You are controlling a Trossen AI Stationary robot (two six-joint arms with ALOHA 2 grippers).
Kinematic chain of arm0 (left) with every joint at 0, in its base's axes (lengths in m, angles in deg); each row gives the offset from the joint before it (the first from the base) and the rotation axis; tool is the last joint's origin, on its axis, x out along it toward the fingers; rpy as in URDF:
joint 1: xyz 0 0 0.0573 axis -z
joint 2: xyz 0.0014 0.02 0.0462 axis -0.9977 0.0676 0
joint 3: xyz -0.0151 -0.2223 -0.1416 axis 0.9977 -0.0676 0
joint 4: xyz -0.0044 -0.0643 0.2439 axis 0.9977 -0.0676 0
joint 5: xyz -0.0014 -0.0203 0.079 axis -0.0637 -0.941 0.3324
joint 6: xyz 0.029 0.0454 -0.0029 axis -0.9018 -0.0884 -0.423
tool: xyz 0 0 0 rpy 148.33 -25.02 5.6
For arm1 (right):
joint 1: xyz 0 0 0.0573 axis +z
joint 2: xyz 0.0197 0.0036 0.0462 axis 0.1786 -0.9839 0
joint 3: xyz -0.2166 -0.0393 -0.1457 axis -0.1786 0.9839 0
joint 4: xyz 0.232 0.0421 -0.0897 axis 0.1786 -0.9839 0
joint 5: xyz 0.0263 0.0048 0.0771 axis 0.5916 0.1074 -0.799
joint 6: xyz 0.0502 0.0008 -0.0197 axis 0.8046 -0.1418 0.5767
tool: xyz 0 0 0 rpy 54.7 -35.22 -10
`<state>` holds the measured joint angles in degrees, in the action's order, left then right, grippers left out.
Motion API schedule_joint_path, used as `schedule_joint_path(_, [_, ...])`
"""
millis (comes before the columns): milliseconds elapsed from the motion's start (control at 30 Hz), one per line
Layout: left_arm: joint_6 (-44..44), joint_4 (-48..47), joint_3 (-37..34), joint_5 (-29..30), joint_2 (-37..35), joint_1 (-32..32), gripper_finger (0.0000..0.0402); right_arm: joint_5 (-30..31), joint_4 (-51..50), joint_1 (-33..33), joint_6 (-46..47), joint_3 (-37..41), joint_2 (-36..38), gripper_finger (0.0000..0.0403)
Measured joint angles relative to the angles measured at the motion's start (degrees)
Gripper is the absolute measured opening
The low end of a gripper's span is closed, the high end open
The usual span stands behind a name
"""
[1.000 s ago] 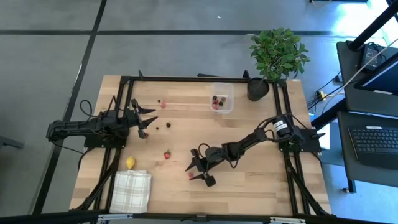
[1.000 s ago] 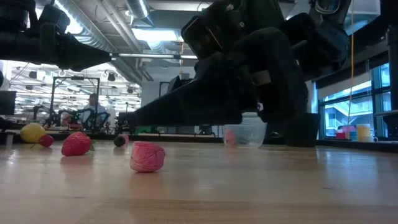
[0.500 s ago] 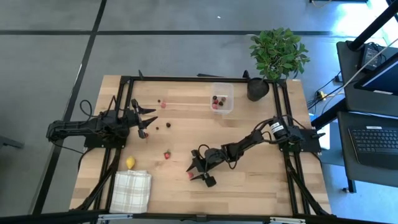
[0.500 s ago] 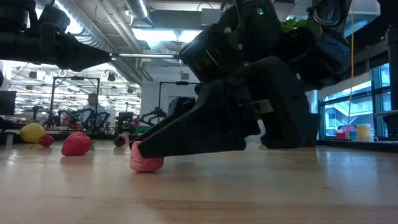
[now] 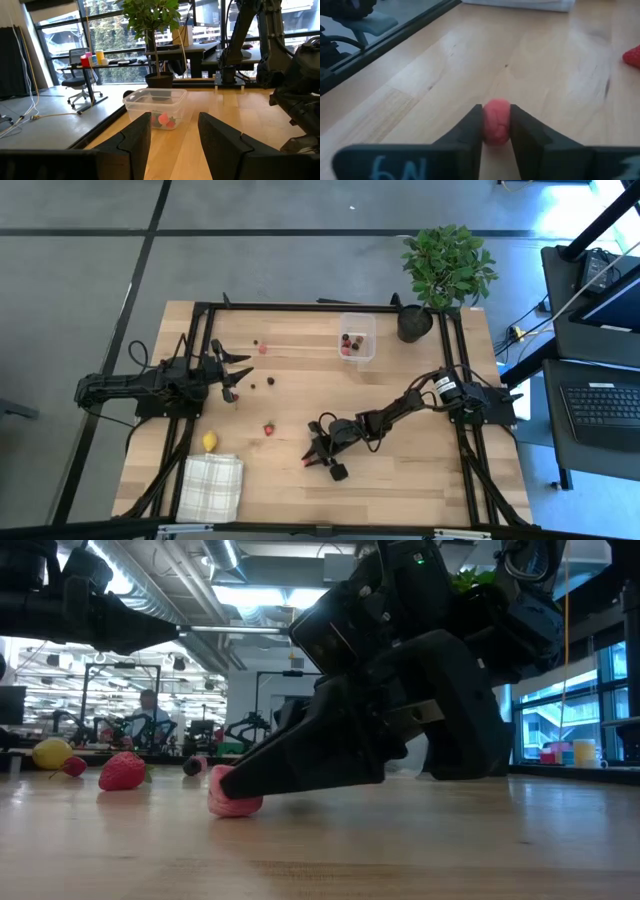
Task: Pick and placing Produce into tupperware
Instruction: Put the bottom peach into the transparent bin
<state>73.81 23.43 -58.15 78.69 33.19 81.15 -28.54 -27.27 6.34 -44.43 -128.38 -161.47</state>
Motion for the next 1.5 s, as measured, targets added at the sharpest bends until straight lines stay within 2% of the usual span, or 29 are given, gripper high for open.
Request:
schedule_joint_path(133, [0.0, 0.0, 0.0, 0.0, 0.0, 0.0, 0.0157, -0.1, -0.3, -0.7, 0.1, 0.0, 0.7, 0.0069])
schedule_joint_path(267, [1.1, 0.0, 0.0, 0.0, 0.0, 0.0, 0.0157, -0.1, -4.2, -2.6, -0.2, 0.1, 5.9, 0.0074])
schedule_joint_path(567, [1.4, 0.0, 0.0, 0.0, 0.0, 0.0, 0.0157, 0.6, -36.1, -13.6, -6.2, 0.0, 32.6, 0.0075])
schedule_joint_path(700, [1.4, 0.0, 0.0, 0.0, 0.0, 0.0, 0.0157, 6.1, -47.4, -21.2, -4.5, 0.0, 43.6, 0.0075])
schedule_joint_path(800, [1.1, 0.0, 0.0, 0.0, 0.0, 0.0, 0.0157, 11.6, -52.5, -27.8, -0.6, 0.0, 48.3, 0.0076])
schedule_joint_path(933, [1.0, 0.0, 0.0, 0.0, 0.0, 0.0, 0.0157, 12.5, -57.2, -36.3, 4.5, 0.0, 49.0, 0.0076])
schedule_joint_path(1133, [0.9, 0.0, 0.0, 0.0, 0.0, 0.0, 0.0157, 10.5, -61.0, -44.5, 4.7, 0.0, 43.3, 0.0076])
schedule_joint_path(1267, [0.5, 0.0, 0.0, 0.4, 0.0, 0.0, 0.0157, 6.1, -61.6, -46.9, 4.7, 0.0, 39.1, 0.0076])
schedule_joint_path(1500, [-0.7, 0.0, 0.0, 0.5, 0.0, 0.0, 0.0157, 5.9, -64.0, -47.7, 4.2, 0.0, 34.4, 0.0076])
